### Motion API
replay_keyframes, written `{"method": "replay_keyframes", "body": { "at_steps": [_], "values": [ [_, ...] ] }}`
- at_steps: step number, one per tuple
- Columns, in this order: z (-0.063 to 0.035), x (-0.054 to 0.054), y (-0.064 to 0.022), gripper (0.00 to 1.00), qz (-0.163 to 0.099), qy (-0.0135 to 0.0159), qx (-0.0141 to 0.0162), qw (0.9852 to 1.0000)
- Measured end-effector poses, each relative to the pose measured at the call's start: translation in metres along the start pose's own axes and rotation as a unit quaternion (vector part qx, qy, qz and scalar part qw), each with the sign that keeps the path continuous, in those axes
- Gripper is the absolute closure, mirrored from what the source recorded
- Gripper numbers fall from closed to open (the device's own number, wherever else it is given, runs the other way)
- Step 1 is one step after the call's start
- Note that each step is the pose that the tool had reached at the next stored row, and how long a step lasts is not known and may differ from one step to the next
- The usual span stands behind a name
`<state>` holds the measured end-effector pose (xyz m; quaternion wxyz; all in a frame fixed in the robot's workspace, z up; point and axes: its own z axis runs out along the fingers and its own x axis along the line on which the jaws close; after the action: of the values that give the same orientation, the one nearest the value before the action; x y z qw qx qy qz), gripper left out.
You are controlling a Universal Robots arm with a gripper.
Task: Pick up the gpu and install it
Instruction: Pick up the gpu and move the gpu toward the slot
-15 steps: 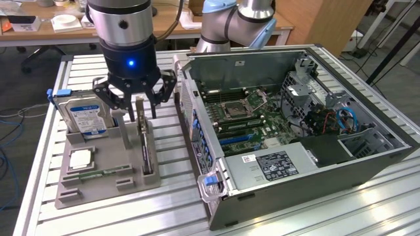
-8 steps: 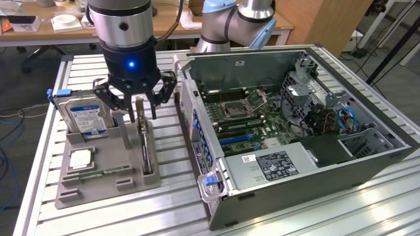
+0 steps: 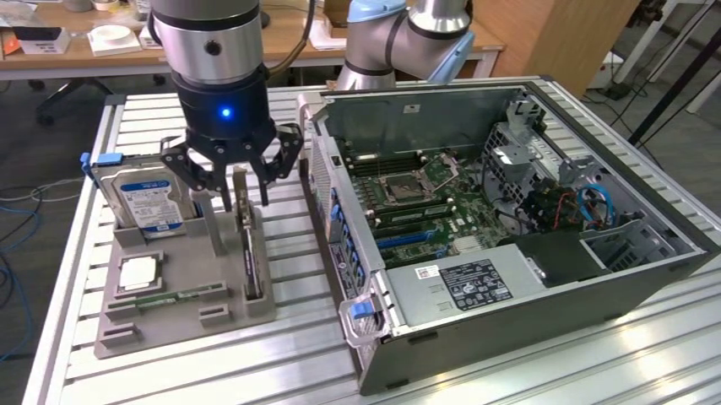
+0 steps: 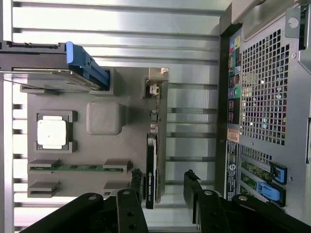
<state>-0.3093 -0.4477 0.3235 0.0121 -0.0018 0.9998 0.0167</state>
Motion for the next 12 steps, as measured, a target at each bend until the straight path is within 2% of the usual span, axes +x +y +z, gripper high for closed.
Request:
{"method": "replay_keyframes", "body": {
  "at_steps": [12],
  "values": [
    [0.0034, 0.0001, -0.0001, 0.53, 0.0, 0.0, 0.0, 1.0]
  ]
}}
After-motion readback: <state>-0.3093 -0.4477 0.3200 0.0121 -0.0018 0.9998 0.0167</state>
